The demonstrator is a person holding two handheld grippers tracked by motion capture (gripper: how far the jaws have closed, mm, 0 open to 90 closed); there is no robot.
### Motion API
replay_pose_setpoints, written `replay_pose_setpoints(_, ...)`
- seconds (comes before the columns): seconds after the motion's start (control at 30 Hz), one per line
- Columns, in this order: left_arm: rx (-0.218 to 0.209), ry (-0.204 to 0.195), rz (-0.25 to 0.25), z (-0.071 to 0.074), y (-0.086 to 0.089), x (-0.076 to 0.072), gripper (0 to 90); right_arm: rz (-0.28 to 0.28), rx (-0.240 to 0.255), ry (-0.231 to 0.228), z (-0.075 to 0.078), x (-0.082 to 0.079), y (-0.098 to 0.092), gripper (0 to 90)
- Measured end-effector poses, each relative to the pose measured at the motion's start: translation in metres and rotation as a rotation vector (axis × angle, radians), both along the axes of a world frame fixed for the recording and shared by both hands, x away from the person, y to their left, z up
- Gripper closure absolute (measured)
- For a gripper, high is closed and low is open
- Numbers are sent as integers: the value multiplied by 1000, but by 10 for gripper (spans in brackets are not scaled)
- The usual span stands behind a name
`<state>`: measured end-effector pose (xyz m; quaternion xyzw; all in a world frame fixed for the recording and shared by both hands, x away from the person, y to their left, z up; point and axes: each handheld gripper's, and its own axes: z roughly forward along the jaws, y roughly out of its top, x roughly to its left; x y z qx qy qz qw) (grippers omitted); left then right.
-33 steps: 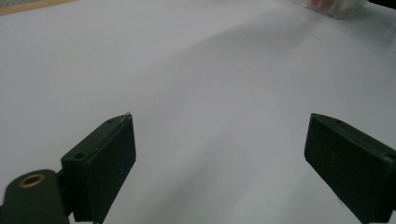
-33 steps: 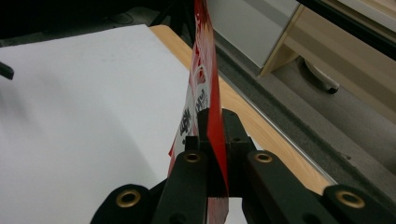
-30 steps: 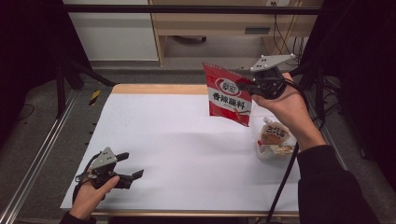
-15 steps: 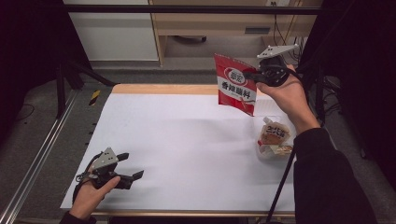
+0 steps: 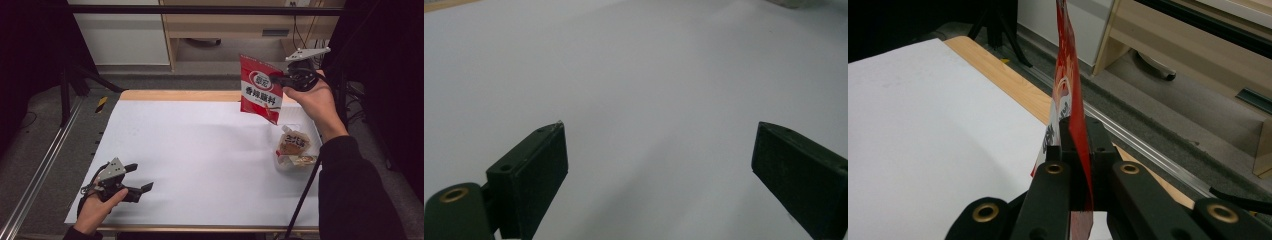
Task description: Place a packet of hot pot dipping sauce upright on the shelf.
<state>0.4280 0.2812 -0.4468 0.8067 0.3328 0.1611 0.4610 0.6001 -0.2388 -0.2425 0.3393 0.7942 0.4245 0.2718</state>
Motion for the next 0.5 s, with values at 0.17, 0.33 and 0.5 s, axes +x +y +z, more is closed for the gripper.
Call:
replay_pose_setpoints(0.17,-2,3,1,0,0,0,77,-34,12,2,-1,-6,-18,898)
replay_pose_setpoints(0.33,3,6,-6,-1,-1,1,77,-67,18,13,-6,-11,-38,898)
replay_pose_setpoints(0.5,-1,8,-3,-1,0,1,77,-98,27,19,-9,-15,-55,898)
